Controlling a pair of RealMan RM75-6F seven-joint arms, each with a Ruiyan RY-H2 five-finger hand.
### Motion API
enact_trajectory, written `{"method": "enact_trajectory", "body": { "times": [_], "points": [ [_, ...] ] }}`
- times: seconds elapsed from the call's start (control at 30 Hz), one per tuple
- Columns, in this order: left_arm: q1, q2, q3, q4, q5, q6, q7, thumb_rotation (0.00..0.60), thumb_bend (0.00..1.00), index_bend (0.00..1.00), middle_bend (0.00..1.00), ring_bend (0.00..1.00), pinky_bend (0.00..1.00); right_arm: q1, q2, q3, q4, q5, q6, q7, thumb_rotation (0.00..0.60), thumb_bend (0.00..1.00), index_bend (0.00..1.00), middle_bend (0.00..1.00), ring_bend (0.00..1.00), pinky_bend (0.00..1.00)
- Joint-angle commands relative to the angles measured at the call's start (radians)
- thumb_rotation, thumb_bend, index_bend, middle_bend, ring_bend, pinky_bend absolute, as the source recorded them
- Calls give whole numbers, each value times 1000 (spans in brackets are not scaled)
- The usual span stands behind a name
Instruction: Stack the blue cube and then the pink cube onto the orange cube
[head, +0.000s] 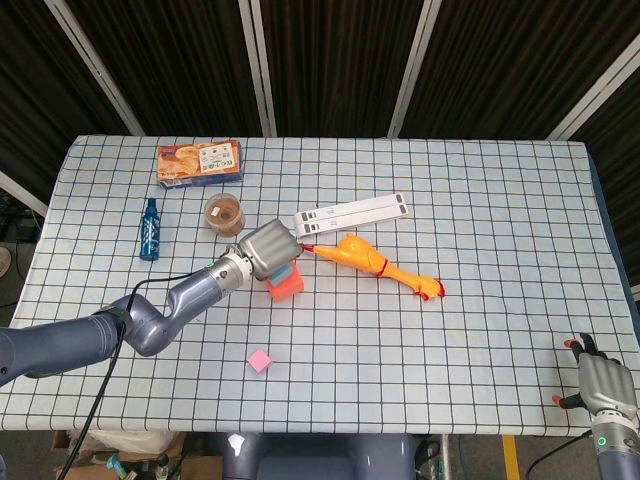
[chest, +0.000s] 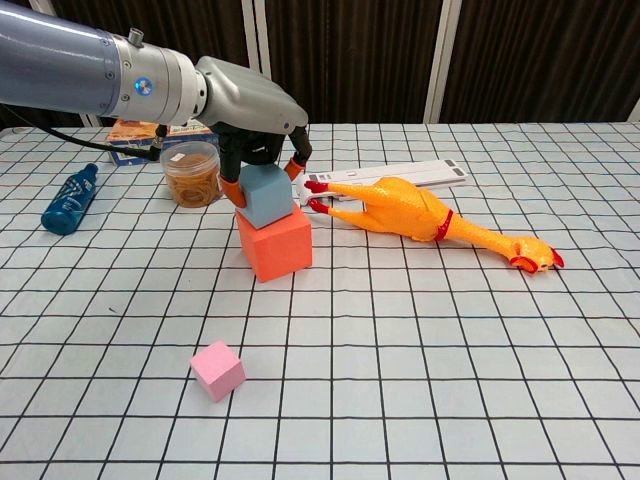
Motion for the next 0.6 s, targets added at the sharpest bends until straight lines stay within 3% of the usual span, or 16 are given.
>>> {"method": "enact_trajectory", "body": {
  "times": [0.03,0.6],
  "points": [
    [0,0,-1,0,-2,2,0,600,320,730,699,735,1000,0,-1,0,1,0,1,0,600,122,210,70,241,264],
    [-10,-6,3,-3,-21,0,9,600,321,729,699,736,1000,0,3,0,0,2,-1,5,600,122,210,70,241,264]
  ]
}}
